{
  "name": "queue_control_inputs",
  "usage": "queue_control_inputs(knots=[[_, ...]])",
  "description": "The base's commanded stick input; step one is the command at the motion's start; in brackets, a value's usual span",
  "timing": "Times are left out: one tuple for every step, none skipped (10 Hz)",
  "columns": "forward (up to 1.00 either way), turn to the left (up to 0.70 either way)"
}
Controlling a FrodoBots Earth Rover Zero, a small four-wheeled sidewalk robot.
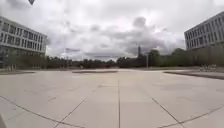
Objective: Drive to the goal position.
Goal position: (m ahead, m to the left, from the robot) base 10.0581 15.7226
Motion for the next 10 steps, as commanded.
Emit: queue_control_inputs(knots=[[0.70, 0.00], [0.70, 0.00], [0.70, 0.00], [0.70, 0.00], [0.70, 0.00], [0.70, 0.00], [0.70, 0.00], [0.70, 0.00], [0.70, 0.00], [0.70, 0.00]])
